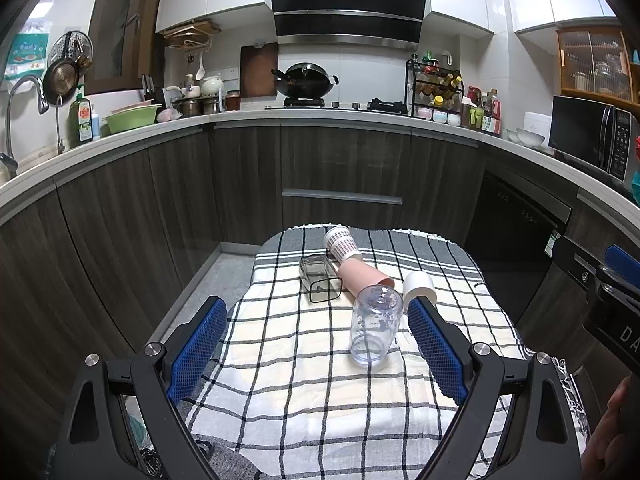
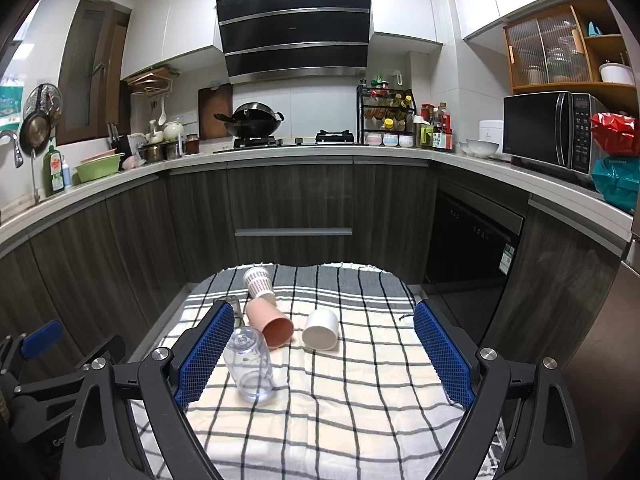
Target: Flip cup upside down
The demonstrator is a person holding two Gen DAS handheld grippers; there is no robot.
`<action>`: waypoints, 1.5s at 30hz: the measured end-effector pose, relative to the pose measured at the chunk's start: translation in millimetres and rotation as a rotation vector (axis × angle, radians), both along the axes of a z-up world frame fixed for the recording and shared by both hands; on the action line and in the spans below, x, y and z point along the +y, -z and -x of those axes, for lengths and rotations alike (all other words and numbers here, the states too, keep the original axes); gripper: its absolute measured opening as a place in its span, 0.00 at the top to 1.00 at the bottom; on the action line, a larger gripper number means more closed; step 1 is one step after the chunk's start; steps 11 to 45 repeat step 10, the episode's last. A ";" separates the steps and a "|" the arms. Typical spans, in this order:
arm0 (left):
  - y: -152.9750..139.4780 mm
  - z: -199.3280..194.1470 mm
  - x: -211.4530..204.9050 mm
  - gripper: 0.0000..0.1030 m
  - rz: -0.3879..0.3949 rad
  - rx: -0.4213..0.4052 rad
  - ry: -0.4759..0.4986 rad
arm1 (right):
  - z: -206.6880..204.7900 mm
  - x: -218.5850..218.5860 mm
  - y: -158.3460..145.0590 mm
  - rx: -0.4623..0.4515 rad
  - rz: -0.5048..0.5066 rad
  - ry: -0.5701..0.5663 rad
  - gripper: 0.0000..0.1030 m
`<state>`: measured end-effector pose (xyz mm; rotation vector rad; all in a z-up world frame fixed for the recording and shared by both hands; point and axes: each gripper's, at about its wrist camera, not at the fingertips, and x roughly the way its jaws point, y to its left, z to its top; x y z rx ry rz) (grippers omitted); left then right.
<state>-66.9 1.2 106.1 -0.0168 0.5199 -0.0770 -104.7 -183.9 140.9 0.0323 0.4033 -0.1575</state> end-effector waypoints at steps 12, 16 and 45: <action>3.2 -2.3 3.3 0.10 0.001 0.015 -0.010 | -0.5 1.9 1.5 0.004 -0.001 0.001 0.11; 3.2 -2.3 3.3 0.10 0.001 0.015 -0.010 | -0.5 1.9 1.5 0.004 -0.001 0.001 0.11; 3.2 -2.3 3.3 0.10 0.001 0.015 -0.010 | -0.5 1.9 1.5 0.004 -0.001 0.001 0.11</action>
